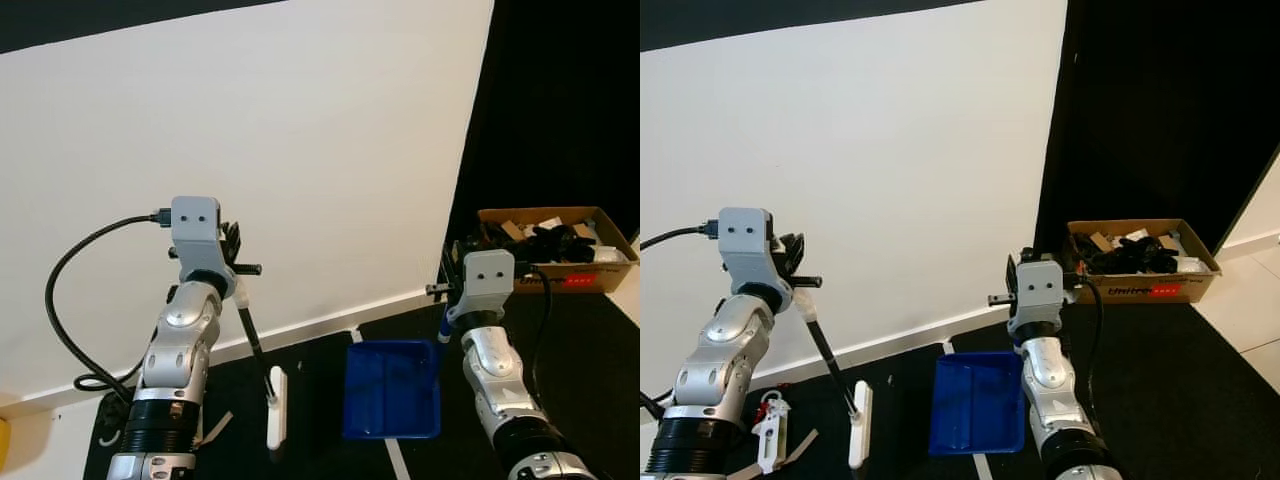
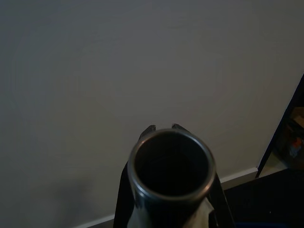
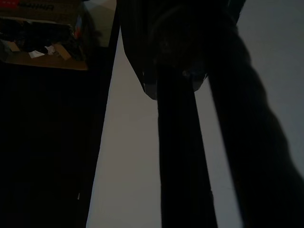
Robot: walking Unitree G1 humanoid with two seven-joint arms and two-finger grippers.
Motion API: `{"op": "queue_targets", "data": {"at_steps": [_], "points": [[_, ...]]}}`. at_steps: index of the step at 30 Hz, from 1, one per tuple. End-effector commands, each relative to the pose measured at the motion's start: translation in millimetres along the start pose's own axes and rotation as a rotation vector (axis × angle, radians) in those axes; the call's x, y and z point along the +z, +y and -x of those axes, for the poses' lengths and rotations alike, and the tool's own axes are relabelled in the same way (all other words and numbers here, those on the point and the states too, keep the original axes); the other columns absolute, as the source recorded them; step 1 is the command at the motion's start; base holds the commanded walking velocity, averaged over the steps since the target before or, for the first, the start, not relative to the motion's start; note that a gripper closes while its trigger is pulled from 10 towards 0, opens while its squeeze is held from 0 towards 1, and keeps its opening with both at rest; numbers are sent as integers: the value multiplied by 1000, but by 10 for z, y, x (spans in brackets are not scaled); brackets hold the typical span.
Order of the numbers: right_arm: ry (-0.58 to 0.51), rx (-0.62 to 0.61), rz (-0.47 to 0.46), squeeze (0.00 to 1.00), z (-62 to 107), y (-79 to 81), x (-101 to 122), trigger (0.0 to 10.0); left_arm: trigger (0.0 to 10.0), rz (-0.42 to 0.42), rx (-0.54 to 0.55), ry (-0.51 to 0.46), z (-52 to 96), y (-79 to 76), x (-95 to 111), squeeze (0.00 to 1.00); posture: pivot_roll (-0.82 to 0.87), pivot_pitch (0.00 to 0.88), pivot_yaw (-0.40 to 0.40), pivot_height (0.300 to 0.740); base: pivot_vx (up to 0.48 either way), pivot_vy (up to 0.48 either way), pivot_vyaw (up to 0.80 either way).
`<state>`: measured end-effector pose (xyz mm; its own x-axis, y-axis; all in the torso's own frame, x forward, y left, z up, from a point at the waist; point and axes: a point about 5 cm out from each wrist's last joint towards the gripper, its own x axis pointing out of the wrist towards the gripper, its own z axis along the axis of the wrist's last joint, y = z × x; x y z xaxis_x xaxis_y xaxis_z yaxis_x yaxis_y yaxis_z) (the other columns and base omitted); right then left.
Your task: Sweep floor
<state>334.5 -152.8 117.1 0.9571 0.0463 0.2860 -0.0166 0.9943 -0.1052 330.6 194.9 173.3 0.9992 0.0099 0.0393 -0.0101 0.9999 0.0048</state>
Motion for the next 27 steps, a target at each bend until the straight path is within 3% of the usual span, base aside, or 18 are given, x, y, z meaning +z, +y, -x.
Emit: {"op": "queue_targets", "data": {"at_steps": [1,27], "points": [[-34,9,-2,0,-42,38,74,10000,10000,-15,7,-37,-22,8,75,0,-2,37,106,740,0,0,0],[-24,8,-1,0,-29,45,59,10000,10000,-21,-3,-42,-12,-10,71,0,0,47,106,740,0,0,0]]}}
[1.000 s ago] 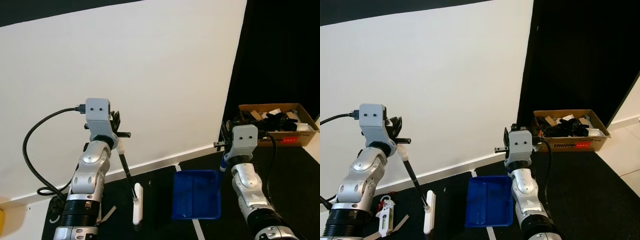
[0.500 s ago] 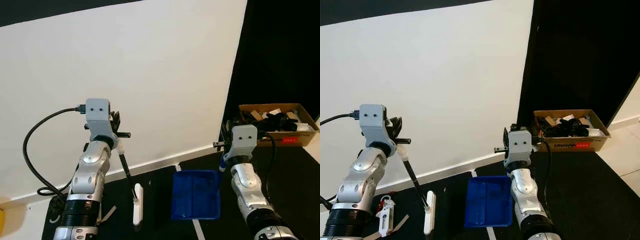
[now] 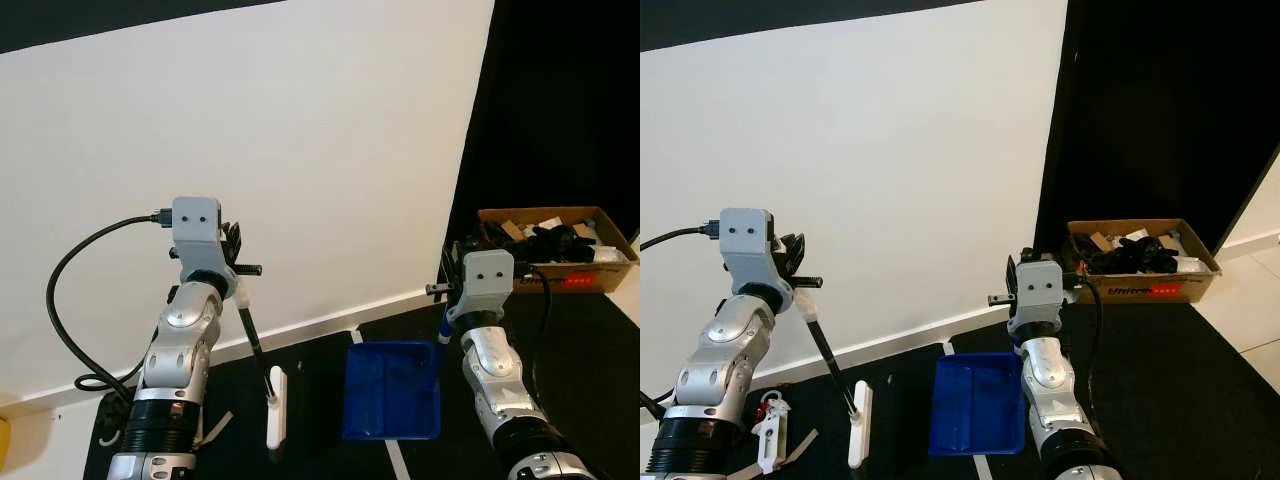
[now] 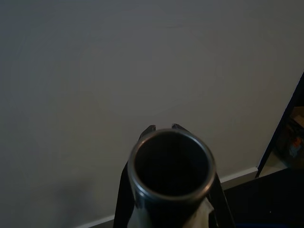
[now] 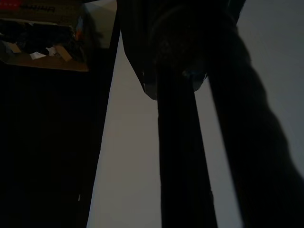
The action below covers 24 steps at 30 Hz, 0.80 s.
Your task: Sweep floor
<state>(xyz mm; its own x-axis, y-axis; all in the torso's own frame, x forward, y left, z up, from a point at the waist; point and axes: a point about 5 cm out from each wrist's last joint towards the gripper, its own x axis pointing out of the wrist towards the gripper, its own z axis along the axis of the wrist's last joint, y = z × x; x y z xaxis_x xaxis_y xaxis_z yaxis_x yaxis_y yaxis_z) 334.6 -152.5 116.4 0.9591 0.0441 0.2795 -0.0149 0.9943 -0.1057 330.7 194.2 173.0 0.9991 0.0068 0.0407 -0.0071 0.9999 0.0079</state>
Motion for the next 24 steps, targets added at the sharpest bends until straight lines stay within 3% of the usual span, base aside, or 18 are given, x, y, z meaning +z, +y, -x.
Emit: {"op": "queue_targets", "data": {"at_steps": [1,4,24], "points": [[-31,9,-1,0,-29,41,66,10000,10000,-18,0,-41,-11,-3,74,0,0,47,106,740,0,0,0],[-31,10,-2,0,-27,43,66,10000,10000,-16,0,-38,-8,-3,69,0,0,48,107,740,0,0,0],[-28,8,0,0,-24,38,61,10000,10000,-17,3,-32,-14,8,61,0,-1,50,108,740,0,442,0]]}}
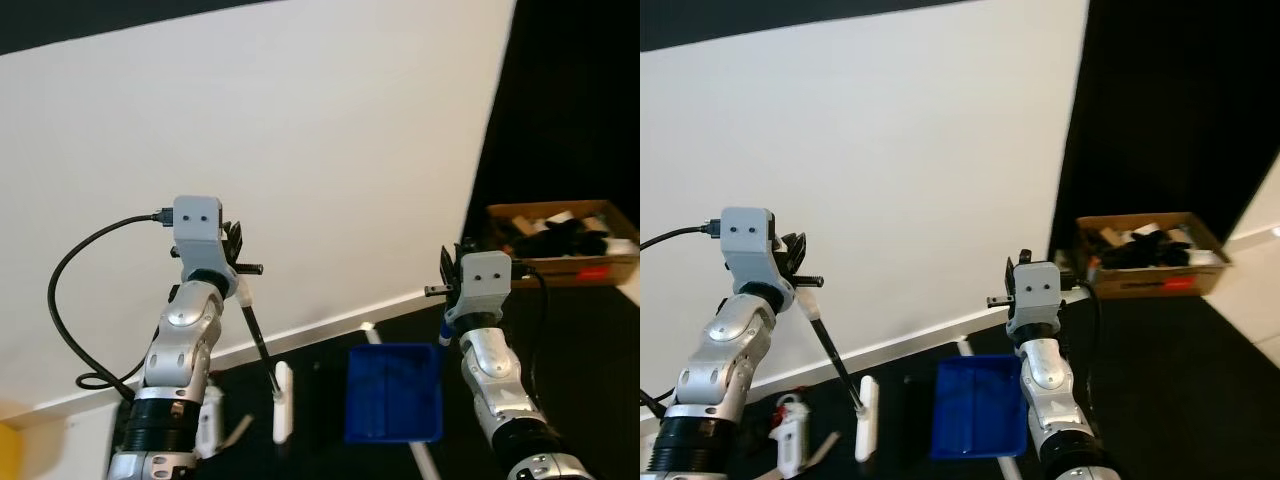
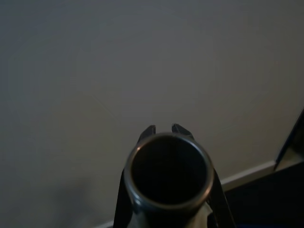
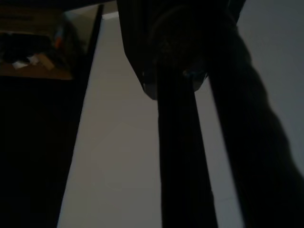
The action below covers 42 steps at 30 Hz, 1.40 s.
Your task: Sweep floor
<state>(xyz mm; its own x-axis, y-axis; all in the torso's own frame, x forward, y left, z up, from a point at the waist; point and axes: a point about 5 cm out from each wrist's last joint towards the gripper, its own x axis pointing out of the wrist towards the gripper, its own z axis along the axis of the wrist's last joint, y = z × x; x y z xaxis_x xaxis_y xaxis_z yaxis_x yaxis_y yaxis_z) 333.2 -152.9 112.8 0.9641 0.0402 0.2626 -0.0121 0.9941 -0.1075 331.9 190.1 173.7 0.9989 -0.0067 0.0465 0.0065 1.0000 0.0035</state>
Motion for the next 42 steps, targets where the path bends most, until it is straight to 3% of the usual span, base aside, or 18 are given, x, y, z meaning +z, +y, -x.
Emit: {"op": "queue_targets", "data": {"at_steps": [1,12,42], "points": [[-46,10,-2,0,-46,39,92,10000,10000,-23,15,-26,-3,48,54,0,-1,50,108,740,0,428,0],[-45,9,-2,0,-44,43,91,10000,10000,-24,11,-26,-3,39,56,0,0,51,111,740,0,404,0],[-48,14,-1,0,-39,58,100,10000,10000,-48,-3,-33,-4,23,64,0,-2,51,115,740,0,52,0]]}}
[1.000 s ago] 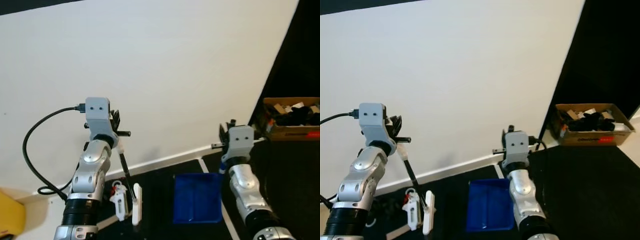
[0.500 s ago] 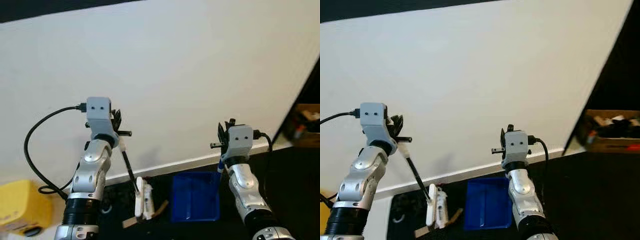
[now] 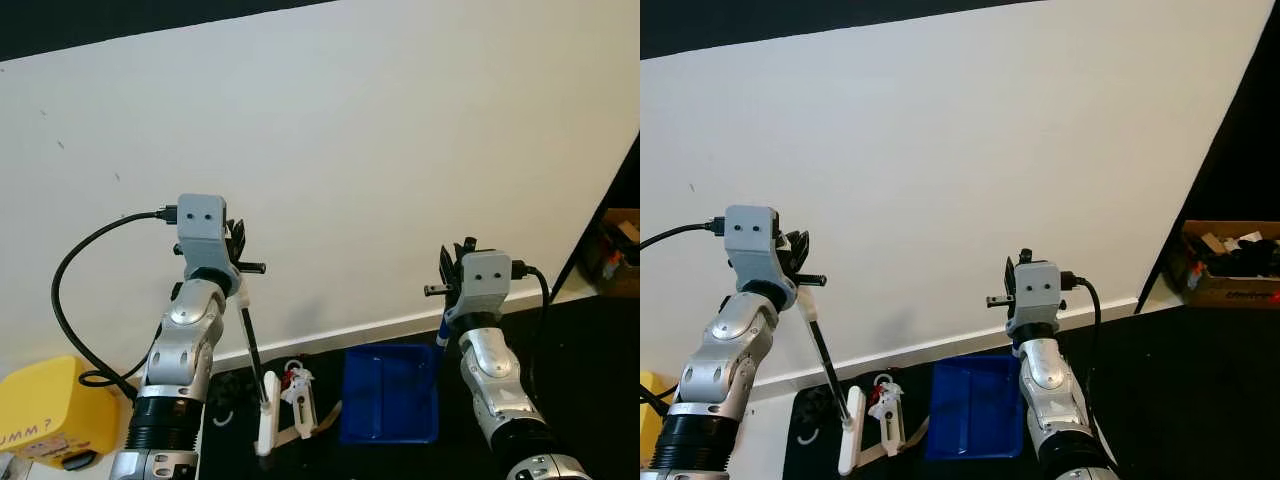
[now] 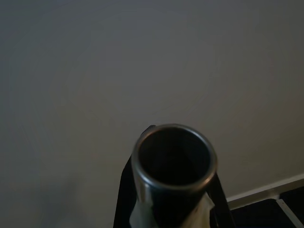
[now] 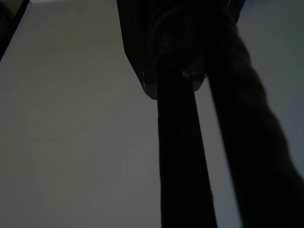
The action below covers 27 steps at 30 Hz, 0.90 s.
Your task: Sweep floor
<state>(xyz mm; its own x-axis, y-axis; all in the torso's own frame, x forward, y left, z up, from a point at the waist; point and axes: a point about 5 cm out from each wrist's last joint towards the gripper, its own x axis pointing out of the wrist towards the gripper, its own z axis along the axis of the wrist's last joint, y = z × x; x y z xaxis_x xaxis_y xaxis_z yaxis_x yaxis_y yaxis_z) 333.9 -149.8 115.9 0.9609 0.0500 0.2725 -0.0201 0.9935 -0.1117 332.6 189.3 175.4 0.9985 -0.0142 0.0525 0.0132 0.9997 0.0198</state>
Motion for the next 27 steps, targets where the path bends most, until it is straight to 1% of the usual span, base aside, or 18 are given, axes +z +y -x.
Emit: {"op": "queue_targets", "data": {"at_steps": [1,27], "points": [[-36,5,-3,0,-21,29,67,10000,10000,-35,5,-24,5,31,42,0,-2,52,115,740,0,0,0],[-28,4,-5,0,-18,40,52,10000,10000,-41,9,-15,2,47,28,0,3,57,118,740,0,0,0]]}}
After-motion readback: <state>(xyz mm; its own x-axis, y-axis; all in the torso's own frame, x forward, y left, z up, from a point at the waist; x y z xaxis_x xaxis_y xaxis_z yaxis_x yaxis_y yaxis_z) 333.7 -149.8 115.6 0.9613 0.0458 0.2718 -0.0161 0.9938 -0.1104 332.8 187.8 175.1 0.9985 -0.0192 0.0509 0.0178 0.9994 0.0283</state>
